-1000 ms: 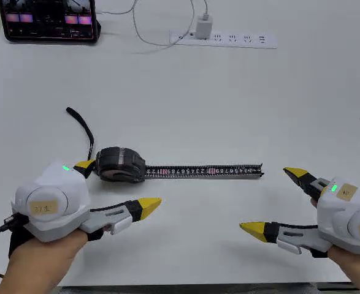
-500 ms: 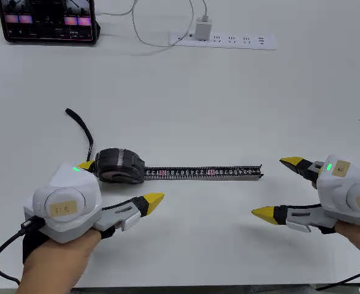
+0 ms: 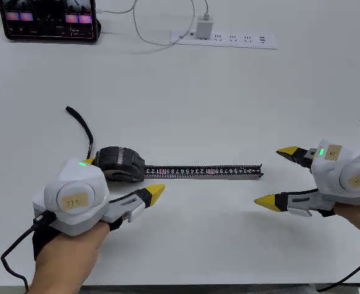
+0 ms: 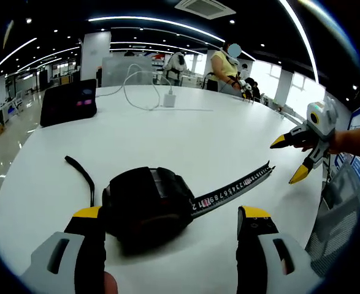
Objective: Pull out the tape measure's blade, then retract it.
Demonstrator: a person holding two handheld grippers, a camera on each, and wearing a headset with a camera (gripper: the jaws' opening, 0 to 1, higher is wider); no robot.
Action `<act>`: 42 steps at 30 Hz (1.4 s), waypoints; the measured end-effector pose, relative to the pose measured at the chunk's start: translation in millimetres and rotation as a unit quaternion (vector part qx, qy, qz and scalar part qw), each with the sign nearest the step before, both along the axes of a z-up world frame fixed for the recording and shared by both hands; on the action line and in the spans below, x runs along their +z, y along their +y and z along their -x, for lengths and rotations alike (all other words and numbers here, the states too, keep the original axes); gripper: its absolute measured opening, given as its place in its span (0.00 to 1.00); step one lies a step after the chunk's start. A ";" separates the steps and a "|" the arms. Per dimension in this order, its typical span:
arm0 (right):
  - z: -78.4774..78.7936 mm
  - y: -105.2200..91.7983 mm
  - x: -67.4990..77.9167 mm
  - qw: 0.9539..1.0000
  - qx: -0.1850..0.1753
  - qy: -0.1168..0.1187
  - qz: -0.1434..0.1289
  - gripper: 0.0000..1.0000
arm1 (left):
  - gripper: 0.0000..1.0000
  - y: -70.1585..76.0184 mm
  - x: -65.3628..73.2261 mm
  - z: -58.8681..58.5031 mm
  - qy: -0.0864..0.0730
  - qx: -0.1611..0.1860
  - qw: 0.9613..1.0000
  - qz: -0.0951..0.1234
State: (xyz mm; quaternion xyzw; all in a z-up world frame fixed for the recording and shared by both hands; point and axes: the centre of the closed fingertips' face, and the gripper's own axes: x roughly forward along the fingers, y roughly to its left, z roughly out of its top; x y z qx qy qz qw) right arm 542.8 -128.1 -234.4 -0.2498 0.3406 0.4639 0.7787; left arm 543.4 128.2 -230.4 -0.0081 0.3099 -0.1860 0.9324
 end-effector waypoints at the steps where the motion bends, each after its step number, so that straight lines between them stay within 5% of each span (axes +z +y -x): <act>1: -1.3 0.1 -0.3 1.000 0.004 0.001 0.003 0.65 | 0.85 0.6 -0.8 -1.0 0.000 0.004 1.000 -0.002; 14: -9.1 7.0 2.4 0.999 0.045 0.012 0.020 0.56 | 0.78 5.7 -6.2 -7.5 0.003 0.029 1.000 -0.012; 42: -13.1 13.8 -12.9 0.989 0.130 0.034 0.067 0.36 | 0.67 16.4 -16.2 -21.4 0.028 0.099 0.995 0.018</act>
